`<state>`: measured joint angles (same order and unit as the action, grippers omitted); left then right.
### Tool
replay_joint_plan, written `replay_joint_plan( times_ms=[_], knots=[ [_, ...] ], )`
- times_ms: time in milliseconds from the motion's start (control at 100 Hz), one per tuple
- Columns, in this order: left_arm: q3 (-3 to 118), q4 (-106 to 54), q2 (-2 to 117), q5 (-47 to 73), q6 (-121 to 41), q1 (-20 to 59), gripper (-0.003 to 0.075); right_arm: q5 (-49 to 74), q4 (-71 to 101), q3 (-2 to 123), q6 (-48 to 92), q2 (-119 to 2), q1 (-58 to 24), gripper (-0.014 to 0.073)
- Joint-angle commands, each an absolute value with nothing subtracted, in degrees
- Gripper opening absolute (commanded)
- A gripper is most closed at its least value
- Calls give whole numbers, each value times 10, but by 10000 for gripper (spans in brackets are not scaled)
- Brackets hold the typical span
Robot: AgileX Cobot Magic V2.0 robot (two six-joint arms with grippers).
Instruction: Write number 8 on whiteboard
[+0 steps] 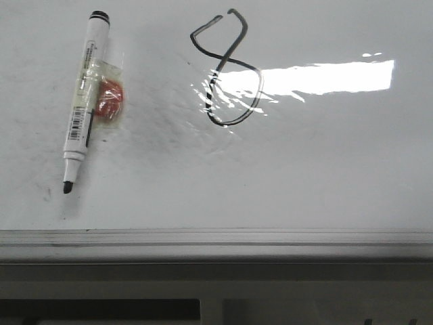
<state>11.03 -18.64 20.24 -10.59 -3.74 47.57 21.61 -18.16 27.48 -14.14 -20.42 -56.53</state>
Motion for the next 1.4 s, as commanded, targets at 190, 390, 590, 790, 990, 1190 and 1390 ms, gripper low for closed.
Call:
replay_joint_plan(
  times_ms=[190,390,590,790,990,1190,1390],
  knots=[
    [80,-179,136,-114,-36,475,-20,175,-196,183,-140,-48,-566,-63],
    [71,-193,136,-111,-33,475,-20,178,-195,153,-140,-15,-566,-63],
    [71,-193,136,-111,-33,475,-20,179,-195,146,-140,-15,-566,-63],
    [71,-193,136,-111,-33,475,-20,179,-195,139,-140,-15,-566,-63],
    [71,-193,136,-111,-33,475,-20,179,-195,139,-140,-15,-566,-63],
    [71,-193,136,-111,-33,475,-20,179,-195,139,-140,-15,-566,-63],
    [65,-132,136,-130,-33,408,-20,179,-195,139,-140,-15,-566,-63]
  ],
)
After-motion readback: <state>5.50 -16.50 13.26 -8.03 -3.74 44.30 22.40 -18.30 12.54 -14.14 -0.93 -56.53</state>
